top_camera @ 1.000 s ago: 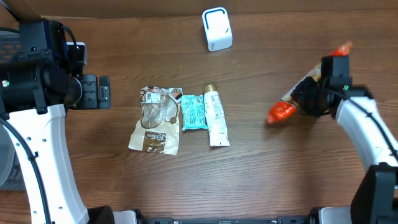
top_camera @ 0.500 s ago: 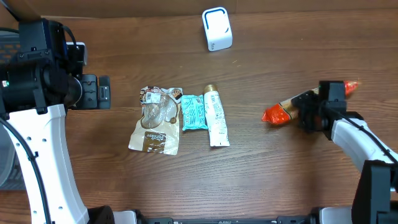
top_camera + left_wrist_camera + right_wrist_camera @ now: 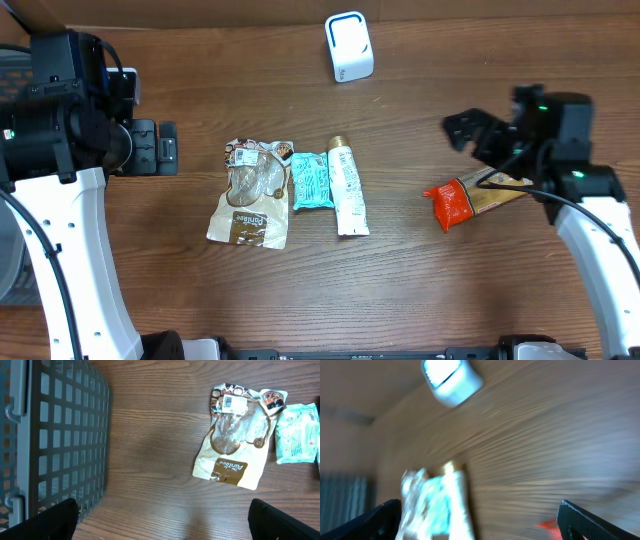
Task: Scan the item barcode
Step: 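Reach to the white tube and grasp it with the right gripper, then lift the white tube and hold it in front of the white scanner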
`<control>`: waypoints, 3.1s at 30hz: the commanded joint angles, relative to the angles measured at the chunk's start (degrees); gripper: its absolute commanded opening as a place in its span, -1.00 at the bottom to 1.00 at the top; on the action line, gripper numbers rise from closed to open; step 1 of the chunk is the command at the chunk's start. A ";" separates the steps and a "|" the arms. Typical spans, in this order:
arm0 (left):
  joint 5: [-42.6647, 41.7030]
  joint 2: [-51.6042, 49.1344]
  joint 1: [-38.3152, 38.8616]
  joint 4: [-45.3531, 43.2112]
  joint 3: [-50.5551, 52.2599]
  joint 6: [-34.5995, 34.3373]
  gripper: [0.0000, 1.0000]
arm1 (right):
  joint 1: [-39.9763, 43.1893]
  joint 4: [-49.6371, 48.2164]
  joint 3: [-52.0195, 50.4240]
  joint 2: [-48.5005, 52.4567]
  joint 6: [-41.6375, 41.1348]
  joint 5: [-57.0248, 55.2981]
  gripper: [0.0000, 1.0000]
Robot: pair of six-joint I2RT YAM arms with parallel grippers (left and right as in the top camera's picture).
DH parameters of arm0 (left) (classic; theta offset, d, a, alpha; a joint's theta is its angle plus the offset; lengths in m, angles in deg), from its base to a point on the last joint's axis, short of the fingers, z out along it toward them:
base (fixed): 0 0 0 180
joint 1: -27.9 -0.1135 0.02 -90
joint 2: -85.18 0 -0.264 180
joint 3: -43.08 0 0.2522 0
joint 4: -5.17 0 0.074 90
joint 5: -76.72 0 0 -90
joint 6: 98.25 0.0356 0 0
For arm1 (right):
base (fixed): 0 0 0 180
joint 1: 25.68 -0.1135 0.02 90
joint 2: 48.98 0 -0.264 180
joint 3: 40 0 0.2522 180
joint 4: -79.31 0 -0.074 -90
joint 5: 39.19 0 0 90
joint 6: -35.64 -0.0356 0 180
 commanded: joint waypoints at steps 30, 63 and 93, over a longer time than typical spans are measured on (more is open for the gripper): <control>-0.24 -0.28 -0.24 -0.07 -0.13 1.09 0.99 | -26.32 -3.08 4.74 36.59 9.03 5.07 -0.80; -0.24 -0.28 -0.24 -0.07 -0.13 1.09 0.99 | -17.55 4.17 13.57 0.00 12.94 20.63 -0.93; -0.24 -0.28 -0.24 -0.07 -0.13 1.09 0.99 | -27.67 -26.08 43.32 49.37 64.30 -68.76 -0.93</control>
